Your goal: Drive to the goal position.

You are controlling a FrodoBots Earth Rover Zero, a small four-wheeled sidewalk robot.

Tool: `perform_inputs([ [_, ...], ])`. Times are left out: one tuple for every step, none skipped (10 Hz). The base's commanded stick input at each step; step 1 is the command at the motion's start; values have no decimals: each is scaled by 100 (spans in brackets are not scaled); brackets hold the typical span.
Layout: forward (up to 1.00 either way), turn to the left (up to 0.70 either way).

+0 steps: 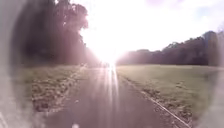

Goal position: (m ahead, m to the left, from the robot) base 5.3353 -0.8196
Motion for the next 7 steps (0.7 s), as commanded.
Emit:
perform_inputs([
  [85,0],
  [85,0],
  [85,0],
  [85,0],
  [85,24],
  [85,33],
  [85,20],
])
